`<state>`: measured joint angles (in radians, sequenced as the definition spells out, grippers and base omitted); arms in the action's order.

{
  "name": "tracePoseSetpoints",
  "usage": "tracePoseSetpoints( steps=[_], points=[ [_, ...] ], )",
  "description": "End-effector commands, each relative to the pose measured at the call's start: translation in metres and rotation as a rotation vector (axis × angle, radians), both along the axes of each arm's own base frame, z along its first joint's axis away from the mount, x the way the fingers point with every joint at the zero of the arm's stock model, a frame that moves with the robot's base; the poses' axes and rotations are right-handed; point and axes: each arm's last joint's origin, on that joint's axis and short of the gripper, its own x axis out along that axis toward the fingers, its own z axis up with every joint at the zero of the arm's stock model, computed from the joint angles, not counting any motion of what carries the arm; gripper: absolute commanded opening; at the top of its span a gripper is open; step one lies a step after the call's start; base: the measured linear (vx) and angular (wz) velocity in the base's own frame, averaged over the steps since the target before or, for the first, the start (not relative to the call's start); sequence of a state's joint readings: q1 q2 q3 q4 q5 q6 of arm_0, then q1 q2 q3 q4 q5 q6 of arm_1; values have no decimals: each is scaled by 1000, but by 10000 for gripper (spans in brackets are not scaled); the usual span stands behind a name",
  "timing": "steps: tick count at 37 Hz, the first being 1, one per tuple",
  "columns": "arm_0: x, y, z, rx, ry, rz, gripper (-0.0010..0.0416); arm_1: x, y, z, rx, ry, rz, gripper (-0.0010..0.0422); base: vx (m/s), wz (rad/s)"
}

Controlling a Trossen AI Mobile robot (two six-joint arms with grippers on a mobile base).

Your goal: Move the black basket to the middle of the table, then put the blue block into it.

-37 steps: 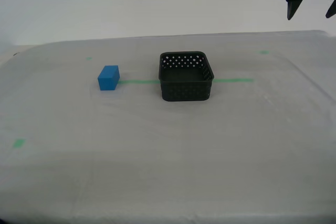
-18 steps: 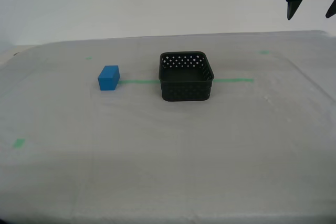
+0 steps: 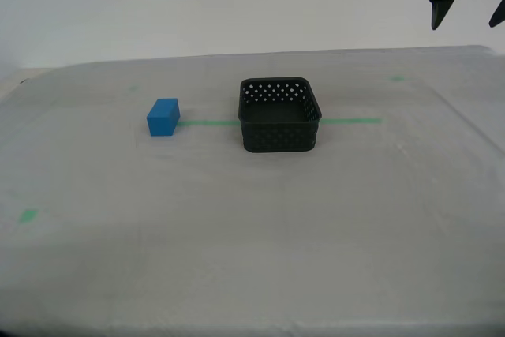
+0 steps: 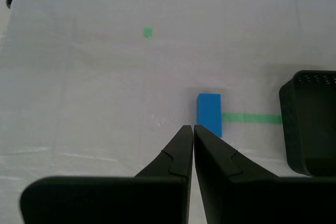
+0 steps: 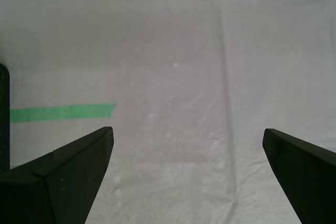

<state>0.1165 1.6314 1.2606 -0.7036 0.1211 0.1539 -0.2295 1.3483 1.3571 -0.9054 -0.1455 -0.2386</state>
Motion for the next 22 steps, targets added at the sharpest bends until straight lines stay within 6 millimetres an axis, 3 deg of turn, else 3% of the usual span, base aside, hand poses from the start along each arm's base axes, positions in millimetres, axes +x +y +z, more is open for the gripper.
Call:
tracePoseSetpoints(
  steps=[1, 17, 22],
  points=[
    [0, 0, 0, -2, -2, -1, 398, 9, -8, 3, 0, 31, -3, 0, 0, 0],
    [0, 0, 0, -2, -2, 0, 398, 39, -24, 7, 11, 125, -11, 1, 0, 0],
    [0, 0, 0, -2, -2, 0, 398, 44, -26, 3, 11, 145, -4, 37, 0, 0]
  ],
)
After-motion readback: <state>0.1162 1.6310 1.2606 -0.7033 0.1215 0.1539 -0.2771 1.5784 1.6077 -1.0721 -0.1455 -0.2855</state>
